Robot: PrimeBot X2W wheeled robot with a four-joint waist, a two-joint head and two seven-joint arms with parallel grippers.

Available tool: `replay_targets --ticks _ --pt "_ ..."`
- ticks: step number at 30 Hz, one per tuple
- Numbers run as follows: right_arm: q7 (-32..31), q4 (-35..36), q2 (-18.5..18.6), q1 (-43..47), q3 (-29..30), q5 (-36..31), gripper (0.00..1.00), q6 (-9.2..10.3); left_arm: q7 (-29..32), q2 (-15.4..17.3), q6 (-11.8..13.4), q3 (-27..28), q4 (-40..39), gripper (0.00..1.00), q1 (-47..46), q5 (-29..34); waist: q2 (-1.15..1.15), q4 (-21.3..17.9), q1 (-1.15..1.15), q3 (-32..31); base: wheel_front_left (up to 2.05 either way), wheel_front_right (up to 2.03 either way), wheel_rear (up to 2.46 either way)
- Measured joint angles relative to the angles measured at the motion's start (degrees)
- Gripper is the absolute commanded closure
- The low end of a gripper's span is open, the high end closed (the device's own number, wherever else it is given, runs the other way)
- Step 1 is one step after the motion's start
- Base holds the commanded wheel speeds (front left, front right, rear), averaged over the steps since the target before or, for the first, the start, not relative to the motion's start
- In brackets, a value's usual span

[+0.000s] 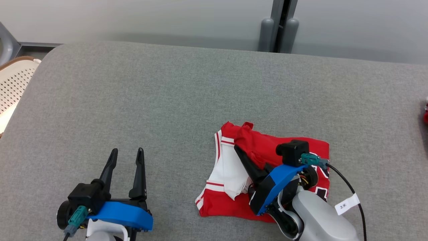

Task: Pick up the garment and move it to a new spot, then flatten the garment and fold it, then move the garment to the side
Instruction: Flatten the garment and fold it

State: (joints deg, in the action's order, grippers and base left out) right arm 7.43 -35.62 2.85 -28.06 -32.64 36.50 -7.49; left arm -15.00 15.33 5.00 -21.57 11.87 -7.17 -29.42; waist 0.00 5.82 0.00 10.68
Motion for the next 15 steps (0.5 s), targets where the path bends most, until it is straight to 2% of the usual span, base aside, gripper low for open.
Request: replay_targets --ticks 1,2,3,9,15 --pt "0.25 -1.27 0.03 -0.69 -0.86 0.36 0.80 0.00 0.00 -0.18 -0.04 0.01 0.19 0.00 -0.07 0.21 0.00 0.24 0.00 0.04 0.00 0.00 0.00" --pt "0.69 -2.14 0.02 -1.33 -1.74 1.04 0.05 0.00 0.00 -0.42 -0.09 0.04 0.37 0.00 -0.13 0.26 0.00 0.45 0.00 0.07 0.00 0.00 0.00" --pt "0.99 -2.64 0.05 -1.94 -2.80 1.67 0.00 0.00 0.00 -0.68 -0.26 0.04 0.51 0.00 -0.16 0.33 0.00 0.65 0.00 0.08 0.00 0.00 0.00" --pt "2.89 -3.68 -0.04 -4.63 -7.99 4.61 0.00 0.00 0.00 -1.52 -0.87 0.54 1.14 0.00 -0.17 0.92 0.00 0.79 0.00 -0.12 0.00 0.00 0.00" --pt "6.09 -4.82 -0.05 -6.03 -6.69 1.35 0.00 0.00 0.00 -2.26 -1.36 1.33 1.22 0.00 0.12 1.79 0.00 -0.42 0.00 -0.62 0.00 0.00 0.00"
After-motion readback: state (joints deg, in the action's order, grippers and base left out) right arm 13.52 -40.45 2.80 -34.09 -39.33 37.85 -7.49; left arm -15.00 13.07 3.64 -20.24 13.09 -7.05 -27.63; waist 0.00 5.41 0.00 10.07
